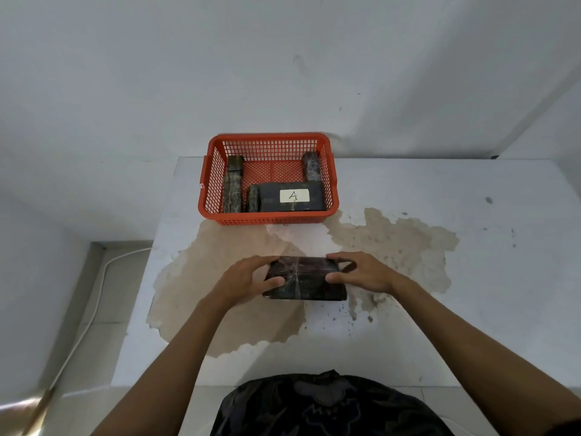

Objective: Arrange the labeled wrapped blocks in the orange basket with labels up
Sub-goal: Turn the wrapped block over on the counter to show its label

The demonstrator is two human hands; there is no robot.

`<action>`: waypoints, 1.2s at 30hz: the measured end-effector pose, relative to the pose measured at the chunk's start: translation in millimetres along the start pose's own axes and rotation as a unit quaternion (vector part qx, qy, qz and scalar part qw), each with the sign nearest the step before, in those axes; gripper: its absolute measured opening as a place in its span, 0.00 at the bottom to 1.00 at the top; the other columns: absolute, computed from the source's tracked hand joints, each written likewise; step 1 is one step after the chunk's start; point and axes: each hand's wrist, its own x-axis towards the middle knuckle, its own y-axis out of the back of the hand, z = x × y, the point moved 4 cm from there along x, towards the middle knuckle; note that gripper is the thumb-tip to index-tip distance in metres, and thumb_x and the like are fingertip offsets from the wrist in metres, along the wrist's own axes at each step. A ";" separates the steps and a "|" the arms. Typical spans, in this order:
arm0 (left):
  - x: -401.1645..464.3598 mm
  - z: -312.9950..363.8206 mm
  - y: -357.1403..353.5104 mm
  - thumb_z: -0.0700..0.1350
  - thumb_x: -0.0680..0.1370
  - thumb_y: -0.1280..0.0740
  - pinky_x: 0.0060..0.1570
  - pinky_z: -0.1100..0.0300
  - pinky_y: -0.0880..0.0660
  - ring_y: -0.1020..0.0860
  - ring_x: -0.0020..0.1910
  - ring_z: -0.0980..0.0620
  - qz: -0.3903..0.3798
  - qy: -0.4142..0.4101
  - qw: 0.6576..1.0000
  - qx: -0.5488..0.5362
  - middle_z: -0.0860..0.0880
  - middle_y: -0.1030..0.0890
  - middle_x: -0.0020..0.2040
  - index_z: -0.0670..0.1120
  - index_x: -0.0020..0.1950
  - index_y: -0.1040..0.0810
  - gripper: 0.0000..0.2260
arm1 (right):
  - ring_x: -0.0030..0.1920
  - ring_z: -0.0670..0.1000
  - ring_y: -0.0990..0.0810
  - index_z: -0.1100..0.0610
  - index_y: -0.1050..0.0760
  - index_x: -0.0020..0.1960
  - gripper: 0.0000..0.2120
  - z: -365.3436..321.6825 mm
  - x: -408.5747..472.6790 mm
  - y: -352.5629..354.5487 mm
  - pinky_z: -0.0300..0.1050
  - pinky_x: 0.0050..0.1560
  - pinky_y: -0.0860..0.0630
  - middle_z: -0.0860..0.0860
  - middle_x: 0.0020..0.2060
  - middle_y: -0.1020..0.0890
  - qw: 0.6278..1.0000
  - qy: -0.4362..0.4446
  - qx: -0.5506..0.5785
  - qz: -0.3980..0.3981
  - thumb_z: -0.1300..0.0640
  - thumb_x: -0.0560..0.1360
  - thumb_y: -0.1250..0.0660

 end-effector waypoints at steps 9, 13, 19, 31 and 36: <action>14.9 16.4 14.5 0.69 0.72 0.37 0.48 0.71 0.32 0.26 0.55 0.57 0.066 -0.010 0.987 -0.145 0.54 0.26 0.63 0.60 0.65 0.26 0.25 | 0.56 0.43 0.21 0.40 0.19 0.57 0.28 -12.1 8.0 14.0 0.38 0.52 0.28 0.40 0.55 0.18 0.992 -0.026 0.121 0.028 0.25 0.65 0.35; 11.7 27.3 17.0 0.70 0.70 0.34 0.44 0.74 0.28 0.25 0.55 0.63 0.094 -0.069 0.977 -0.178 0.62 0.26 0.58 0.62 0.64 0.28 0.25 | 0.53 0.41 0.22 0.42 0.17 0.53 0.23 -15.8 13.5 18.9 0.40 0.52 0.29 0.40 0.52 0.17 0.990 -0.013 0.120 0.077 0.28 0.69 0.36; 17.2 23.6 15.5 0.72 0.66 0.34 0.46 0.72 0.27 0.25 0.52 0.63 0.107 -0.046 0.975 -0.188 0.60 0.24 0.57 0.58 0.66 0.27 0.32 | 0.54 0.45 0.22 0.41 0.23 0.60 0.25 -17.7 19.2 17.0 0.41 0.51 0.24 0.41 0.54 0.21 0.982 0.009 0.120 0.145 0.28 0.71 0.38; 29.5 -0.9 0.6 0.56 0.76 0.32 0.46 0.54 0.19 0.19 0.49 0.50 0.092 0.069 0.968 -0.222 0.51 0.17 0.52 0.49 0.58 0.19 0.16 | 0.51 0.48 0.19 0.47 0.22 0.60 0.19 1.4 32.3 6.3 0.47 0.49 0.19 0.45 0.50 0.19 0.979 -0.030 0.125 0.156 0.38 0.76 0.35; 27.1 -8.5 -10.1 0.51 0.76 0.30 0.42 0.49 0.17 0.16 0.44 0.45 0.089 0.109 0.949 -0.282 0.45 0.16 0.48 0.42 0.55 0.18 0.14 | 0.50 0.51 0.21 0.53 0.25 0.64 0.21 7.3 40.1 -0.1 0.43 0.50 0.23 0.50 0.50 0.21 0.979 -0.062 0.112 0.156 0.44 0.75 0.31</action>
